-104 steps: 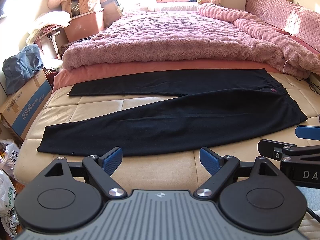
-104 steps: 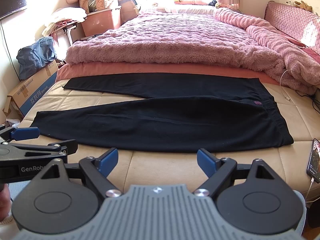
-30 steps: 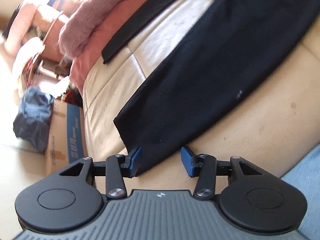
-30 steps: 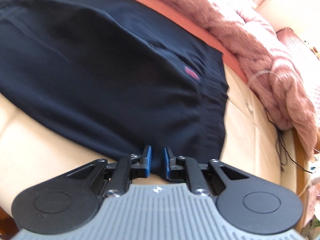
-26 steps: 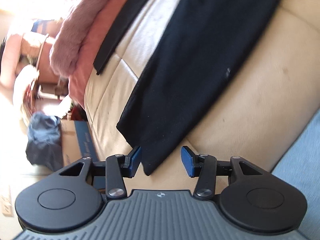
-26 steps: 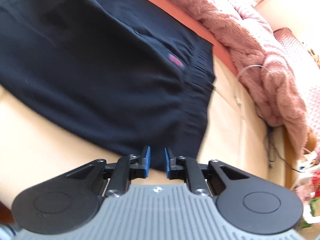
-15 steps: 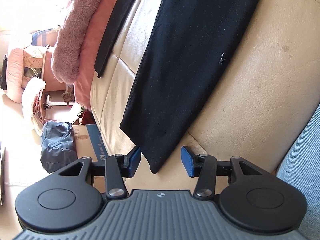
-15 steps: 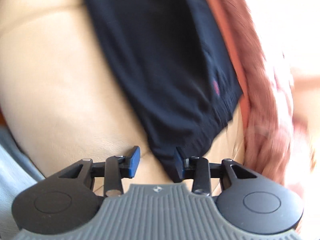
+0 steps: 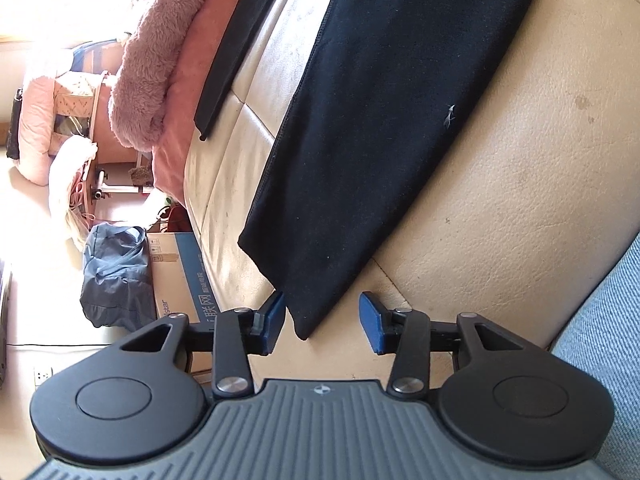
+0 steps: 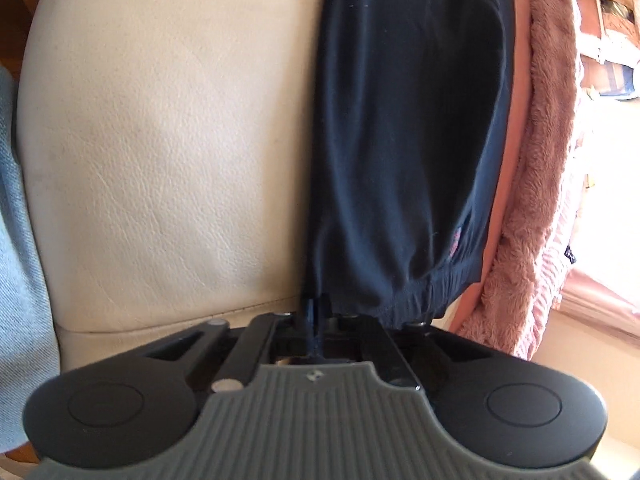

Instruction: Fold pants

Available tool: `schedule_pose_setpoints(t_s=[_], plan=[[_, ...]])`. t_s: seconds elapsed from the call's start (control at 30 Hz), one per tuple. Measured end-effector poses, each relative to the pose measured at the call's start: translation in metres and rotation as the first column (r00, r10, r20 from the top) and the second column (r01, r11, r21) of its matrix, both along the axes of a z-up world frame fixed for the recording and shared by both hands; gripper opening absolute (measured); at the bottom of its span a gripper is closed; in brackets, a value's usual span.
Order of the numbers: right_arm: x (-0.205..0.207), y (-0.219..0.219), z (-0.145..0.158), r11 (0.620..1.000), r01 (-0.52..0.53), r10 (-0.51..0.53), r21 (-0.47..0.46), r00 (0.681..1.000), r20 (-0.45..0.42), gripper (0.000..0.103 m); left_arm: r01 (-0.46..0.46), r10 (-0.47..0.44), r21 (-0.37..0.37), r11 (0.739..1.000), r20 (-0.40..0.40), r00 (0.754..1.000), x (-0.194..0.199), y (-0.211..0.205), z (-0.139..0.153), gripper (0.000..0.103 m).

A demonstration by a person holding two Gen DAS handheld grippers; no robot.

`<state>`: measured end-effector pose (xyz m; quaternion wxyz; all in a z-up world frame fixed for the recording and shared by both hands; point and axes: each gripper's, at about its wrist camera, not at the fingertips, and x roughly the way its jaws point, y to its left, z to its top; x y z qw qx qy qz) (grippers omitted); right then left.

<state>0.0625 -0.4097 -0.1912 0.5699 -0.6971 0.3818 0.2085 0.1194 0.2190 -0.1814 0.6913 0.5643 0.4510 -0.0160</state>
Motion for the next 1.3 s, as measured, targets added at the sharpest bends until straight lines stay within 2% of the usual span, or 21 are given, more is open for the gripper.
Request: schedule_pose_setpoints(t_s=[0.07,0.17,0.3,0.47,0.57,0.67,0.7,0.73,0.83,0.93,1.03,1.17,1.3], plan=[[-0.001,-0.009,0.0,0.998,0.056,-0.056,0.011,0.998,-0.01,0.0,0.008,-0.008,-0.002,1.0,-0.003,1.0,0.0,0.0,-0.001,0.046],[-0.001,-0.008,-0.003,0.997,0.069,-0.069,0.028,0.998,-0.005,0.0,0.039,-0.039,0.002,0.999,0.002,0.999,-0.004,0.002,-0.002,0.046],[0.006,-0.009,0.001,0.993,0.102,-0.102,0.052,0.995,0.001,0.0,0.172,-0.171,0.017,0.985,-0.041,0.984,-0.02,0.003,0.004,0.047],[0.016,-0.009,-0.005,0.993,0.11,-0.11,0.04,0.994,-0.019,0.0,0.315,-0.306,0.116,0.942,-0.089,0.948,-0.029,0.003,-0.012,0.047],[0.019,-0.006,-0.004,0.991,0.127,-0.126,0.041,0.992,-0.025,0.0,0.345,-0.336,0.174,0.922,-0.081,0.938,-0.024,0.003,-0.024,0.046],[0.022,-0.007,-0.005,0.991,0.13,-0.129,0.035,0.991,-0.034,0.0,0.344,-0.338,0.206,0.916,-0.064,0.939,-0.017,0.003,-0.033,0.045],[0.023,-0.007,-0.005,0.991,0.133,-0.131,0.035,0.991,-0.037,0.0,0.34,-0.334,0.21,0.917,-0.064,0.94,-0.015,0.002,-0.035,0.038],[0.024,-0.006,-0.005,0.99,0.136,-0.134,0.035,0.99,-0.038,0.0,0.33,-0.322,0.204,0.922,-0.069,0.944,-0.014,0.001,-0.036,0.026],[0.024,-0.006,-0.006,0.989,0.142,-0.141,0.037,0.989,-0.038,0.0,0.276,-0.273,0.166,0.947,-0.045,0.961,-0.012,0.002,-0.032,0.008],[0.024,-0.007,-0.004,0.988,0.149,-0.148,0.047,0.989,-0.027,0.0,0.178,-0.181,0.088,0.98,0.031,0.983,-0.011,0.0,-0.018,0.002],[0.023,-0.008,0.002,0.986,0.155,-0.155,0.065,0.988,-0.004,0.0,0.029,-0.024,-0.037,0.999,0.112,0.993,0.001,-0.001,0.006,0.001],[0.023,-0.01,0.02,0.976,0.177,-0.185,0.123,0.981,0.054,0.0,-0.089,0.123,-0.157,0.984,0.224,0.967,0.018,0.001,0.043,0.001],[0.029,-0.012,0.047,0.961,0.19,-0.218,0.199,0.967,0.13,0.0,-0.14,0.21,-0.24,0.961,0.294,0.932,0.039,0.0,0.081,0.001]])
